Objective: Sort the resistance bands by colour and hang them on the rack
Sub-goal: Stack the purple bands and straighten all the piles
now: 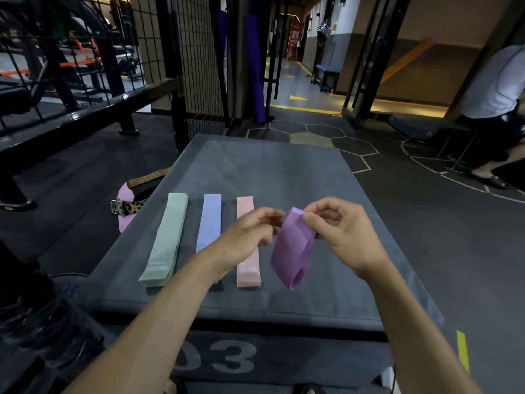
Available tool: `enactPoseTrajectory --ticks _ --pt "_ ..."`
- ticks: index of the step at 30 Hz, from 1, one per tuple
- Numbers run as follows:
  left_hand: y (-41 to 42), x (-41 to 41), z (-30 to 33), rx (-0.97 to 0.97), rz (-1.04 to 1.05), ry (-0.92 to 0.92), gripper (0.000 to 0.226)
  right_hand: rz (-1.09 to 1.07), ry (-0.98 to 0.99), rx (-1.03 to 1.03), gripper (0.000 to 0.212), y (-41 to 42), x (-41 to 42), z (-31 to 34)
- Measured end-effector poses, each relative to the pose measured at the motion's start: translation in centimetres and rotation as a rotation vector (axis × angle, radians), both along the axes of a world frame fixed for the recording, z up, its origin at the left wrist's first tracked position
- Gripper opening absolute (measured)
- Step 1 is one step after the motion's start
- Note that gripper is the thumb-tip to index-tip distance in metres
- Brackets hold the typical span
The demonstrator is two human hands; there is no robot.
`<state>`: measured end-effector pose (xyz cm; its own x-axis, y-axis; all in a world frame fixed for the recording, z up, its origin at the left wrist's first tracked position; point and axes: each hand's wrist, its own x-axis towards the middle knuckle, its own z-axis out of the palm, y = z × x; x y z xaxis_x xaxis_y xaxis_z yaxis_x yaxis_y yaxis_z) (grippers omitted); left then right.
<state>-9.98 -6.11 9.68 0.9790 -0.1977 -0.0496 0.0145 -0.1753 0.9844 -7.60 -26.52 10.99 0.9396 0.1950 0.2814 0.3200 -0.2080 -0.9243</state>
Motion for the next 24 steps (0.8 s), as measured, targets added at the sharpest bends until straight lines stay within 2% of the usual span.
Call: enactPoseTrajectory --ticks 2,4,6,9,11,13,15,18,22,24 --pt "-0.5 -0.1 -0.8 -0.043 -0.15 0.03 0.055 -0.004 0.034 0.07 0.002 0.2 0.4 0.5" --pt "-1.3 -0.1 -2.0 -0.011 -0.163 0.03 0.069 -0.04 0.043 0.122 0.003 0.5 0.8 0.8" --pt "-2.5 0.1 -3.4 0.055 -0.047 -0.029 0.091 -0.098 0.067 0.136 0.011 0.7 1.6 0.9" --pt "-4.3 0.3 -4.3 0.187 0.125 -0.108 0.102 -0.198 0.122 0.135 0.013 0.9 3.1 0.6" --pt "-5.1 0.6 -4.8 0.29 0.208 -0.129 0.098 -0.27 0.173 0.173 0.01 0.9 4.5 0.1" --pt "-5.8 1.1 -5.4 0.397 0.26 -0.119 0.082 -0.337 0.224 0.192 0.009 0.7 6.1 -0.5" --pt "-6.3 1.6 -5.7 0.468 0.277 -0.086 0.067 -0.386 0.262 0.149 0.007 0.4 8.2 -1.8" --pt "-6.5 2.4 -6.2 0.554 0.285 -0.107 0.057 -0.432 0.333 0.017 0.01 -0.1 11.6 -4.6" --pt "-6.9 4.2 -6.9 0.701 0.29 -0.136 0.06 -0.281 0.516 -0.121 0.019 0.1 14.8 -8.0" --pt "-7.5 5.3 -7.3 0.771 0.291 -0.153 0.065 -0.182 0.533 -0.176 0.012 0.3 16.3 -8.6"
